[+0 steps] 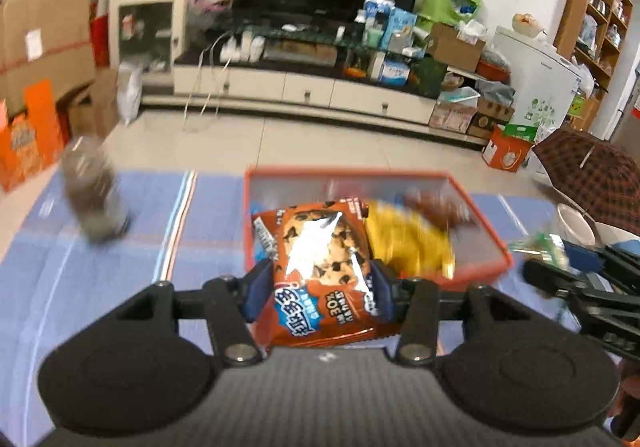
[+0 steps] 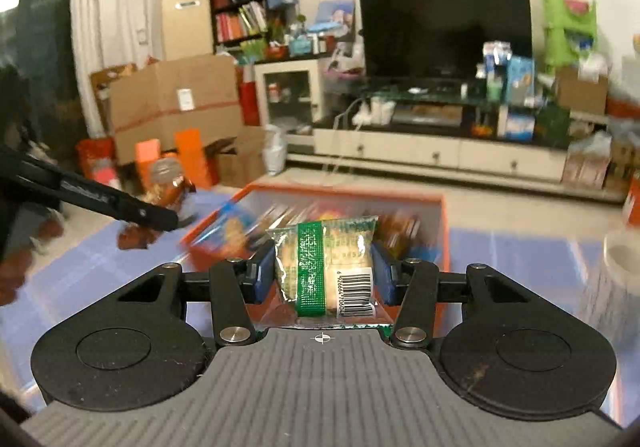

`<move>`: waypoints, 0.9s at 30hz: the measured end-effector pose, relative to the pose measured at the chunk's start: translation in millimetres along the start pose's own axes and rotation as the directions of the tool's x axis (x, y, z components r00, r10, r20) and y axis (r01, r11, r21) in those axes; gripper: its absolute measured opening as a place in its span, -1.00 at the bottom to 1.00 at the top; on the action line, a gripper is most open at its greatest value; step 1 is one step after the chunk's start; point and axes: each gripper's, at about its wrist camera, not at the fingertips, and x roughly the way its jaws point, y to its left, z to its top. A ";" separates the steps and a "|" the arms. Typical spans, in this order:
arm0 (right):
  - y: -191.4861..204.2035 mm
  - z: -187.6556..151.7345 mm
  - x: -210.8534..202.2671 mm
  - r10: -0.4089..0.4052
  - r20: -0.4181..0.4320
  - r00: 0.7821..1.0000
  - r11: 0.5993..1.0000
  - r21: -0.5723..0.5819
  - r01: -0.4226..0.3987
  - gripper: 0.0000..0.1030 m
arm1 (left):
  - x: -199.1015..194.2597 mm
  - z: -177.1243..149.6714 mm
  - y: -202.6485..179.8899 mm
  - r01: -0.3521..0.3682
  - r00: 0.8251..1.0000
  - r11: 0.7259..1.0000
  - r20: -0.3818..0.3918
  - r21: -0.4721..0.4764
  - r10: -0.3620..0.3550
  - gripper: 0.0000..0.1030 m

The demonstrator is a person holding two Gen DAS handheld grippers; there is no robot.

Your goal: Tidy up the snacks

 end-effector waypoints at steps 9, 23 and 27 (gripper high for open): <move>-34.0 38.8 158.2 -0.022 -0.169 0.985 1.000 -0.015 0.020 -0.28 | 137.0 56.3 -7.3 -0.074 0.994 0.996 -0.080 0.059 0.078 -0.04; -37.7 24.3 110.2 -0.036 -0.051 0.998 0.998 0.047 0.038 0.67 | 67.8 19.8 -19.5 -0.078 0.992 0.987 0.111 0.143 0.062 0.73; -39.9 -3.9 45.3 -0.049 -0.018 0.999 0.992 0.116 0.051 0.73 | 19.7 -18.6 -33.3 -0.082 0.988 0.988 0.138 0.130 0.064 0.78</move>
